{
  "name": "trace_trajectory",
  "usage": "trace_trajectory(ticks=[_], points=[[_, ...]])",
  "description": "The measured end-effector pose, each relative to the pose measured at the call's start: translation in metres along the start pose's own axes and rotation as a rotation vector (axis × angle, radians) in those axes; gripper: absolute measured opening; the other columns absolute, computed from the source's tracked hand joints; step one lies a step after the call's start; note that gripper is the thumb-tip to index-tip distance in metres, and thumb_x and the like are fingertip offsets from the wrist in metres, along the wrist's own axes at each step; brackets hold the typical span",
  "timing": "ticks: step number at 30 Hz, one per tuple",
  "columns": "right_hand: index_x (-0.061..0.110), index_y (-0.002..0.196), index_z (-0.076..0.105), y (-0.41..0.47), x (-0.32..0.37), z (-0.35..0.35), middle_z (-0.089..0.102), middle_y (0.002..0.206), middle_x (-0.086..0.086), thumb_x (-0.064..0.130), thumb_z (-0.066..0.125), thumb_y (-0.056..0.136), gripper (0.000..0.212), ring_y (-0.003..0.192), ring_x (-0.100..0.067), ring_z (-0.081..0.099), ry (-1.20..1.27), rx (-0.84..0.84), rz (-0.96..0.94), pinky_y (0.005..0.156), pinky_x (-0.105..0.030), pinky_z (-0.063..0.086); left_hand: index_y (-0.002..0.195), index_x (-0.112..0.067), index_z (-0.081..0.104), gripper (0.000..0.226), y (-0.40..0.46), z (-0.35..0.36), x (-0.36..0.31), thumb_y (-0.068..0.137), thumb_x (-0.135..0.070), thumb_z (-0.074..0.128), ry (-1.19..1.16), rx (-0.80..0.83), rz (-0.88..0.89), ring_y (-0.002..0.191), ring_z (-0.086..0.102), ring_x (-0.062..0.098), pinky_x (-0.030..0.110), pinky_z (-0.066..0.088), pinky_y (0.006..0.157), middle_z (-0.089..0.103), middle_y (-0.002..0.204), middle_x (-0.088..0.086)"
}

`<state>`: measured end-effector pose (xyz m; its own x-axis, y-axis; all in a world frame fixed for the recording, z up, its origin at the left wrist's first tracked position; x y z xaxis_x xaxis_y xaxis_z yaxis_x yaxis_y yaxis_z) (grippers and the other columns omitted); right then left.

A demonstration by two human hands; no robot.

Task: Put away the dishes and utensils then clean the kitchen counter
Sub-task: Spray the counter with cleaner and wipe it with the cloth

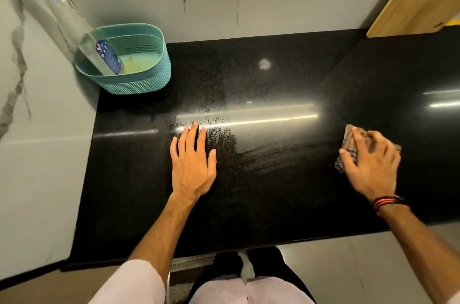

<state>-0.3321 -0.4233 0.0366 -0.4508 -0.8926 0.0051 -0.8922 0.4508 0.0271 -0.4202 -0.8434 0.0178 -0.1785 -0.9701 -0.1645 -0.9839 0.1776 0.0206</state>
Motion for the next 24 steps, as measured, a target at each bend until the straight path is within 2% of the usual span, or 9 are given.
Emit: trace_trajectory(ticks=[3,6,9,13,17,20,24], points=[[0.023,0.144,0.049,-0.006,0.065,0.000,0.041,0.141,-0.017,0.058,0.036,0.086,0.068,0.126,-0.041,0.041,0.008,-0.033,-0.117,0.106,-0.055,0.031,0.149,-0.013,0.036,0.061,0.000,-0.002,-0.002,0.096,-0.044,0.035,-0.003,0.004,0.000,0.148,0.021,0.026,0.052,0.018,0.119,0.027,0.160,0.008],[0.028,0.147,0.043,-0.015,0.167,0.000,0.044,0.142,-0.009,0.059,0.043,0.085,0.070,0.128,-0.036,0.041,0.064,-0.006,-0.310,0.111,-0.053,0.026,0.149,-0.014,0.036,0.060,-0.001,-0.005,-0.002,0.097,-0.043,0.035,-0.037,-0.010,-0.006,0.148,0.022,0.025,0.051,0.018,0.119,0.028,0.159,0.007],[0.027,0.148,0.043,-0.036,0.264,-0.004,0.046,0.143,-0.007,0.057,0.048,0.083,0.071,0.128,-0.034,0.041,0.186,0.021,-0.477,0.116,-0.053,0.019,0.148,-0.014,0.039,0.057,0.000,-0.008,-0.004,0.096,-0.040,0.036,-0.066,-0.033,0.003,0.147,0.025,0.024,0.050,0.020,0.119,0.030,0.158,0.006],[0.025,0.148,0.041,-0.049,0.329,-0.003,0.042,0.147,-0.005,0.055,0.045,0.086,0.070,0.131,-0.033,0.038,0.285,0.100,-0.602,0.118,-0.053,0.015,0.145,-0.014,0.045,0.055,0.005,-0.010,0.005,0.096,-0.033,0.031,-0.167,-0.051,-0.023,0.142,0.036,0.023,0.047,0.024,0.117,0.038,0.155,0.003],[0.026,0.146,0.044,-0.035,0.318,-0.003,0.045,0.144,-0.005,0.057,0.046,0.086,0.067,0.129,-0.032,0.041,0.308,0.081,-0.678,0.117,-0.053,0.019,0.136,-0.010,0.053,0.049,0.013,-0.024,0.002,0.096,-0.031,0.038,-0.130,-0.128,-0.007,0.134,0.045,0.024,0.041,0.033,0.110,0.048,0.146,0.006],[0.027,0.142,0.050,0.017,0.267,0.003,0.050,0.138,-0.005,0.057,0.050,0.083,0.065,0.125,-0.032,0.044,0.265,0.018,-0.570,0.114,-0.052,0.024,0.134,-0.007,0.054,0.049,0.033,-0.025,-0.004,0.094,-0.034,0.043,-0.098,-0.124,-0.026,0.132,0.045,0.027,0.044,0.036,0.107,0.047,0.145,0.010],[0.028,0.142,0.050,0.097,0.164,0.007,0.050,0.135,-0.009,0.052,0.049,0.086,0.061,0.122,-0.034,0.045,0.132,-0.075,-0.411,0.107,-0.048,0.033,0.136,-0.007,0.052,0.053,0.073,-0.017,-0.011,0.093,-0.037,0.044,-0.063,-0.068,-0.007,0.134,0.042,0.030,0.047,0.035,0.108,0.042,0.149,0.012]])
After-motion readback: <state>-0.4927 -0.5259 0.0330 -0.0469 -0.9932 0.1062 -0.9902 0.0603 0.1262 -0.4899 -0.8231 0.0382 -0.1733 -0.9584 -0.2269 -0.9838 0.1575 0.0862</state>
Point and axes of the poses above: each hand's wrist, its own y-axis towards the middle knuckle, its own z-axis out of the palm, x = y × z, the point moved 10 cm from there along y, towards the middle knuckle
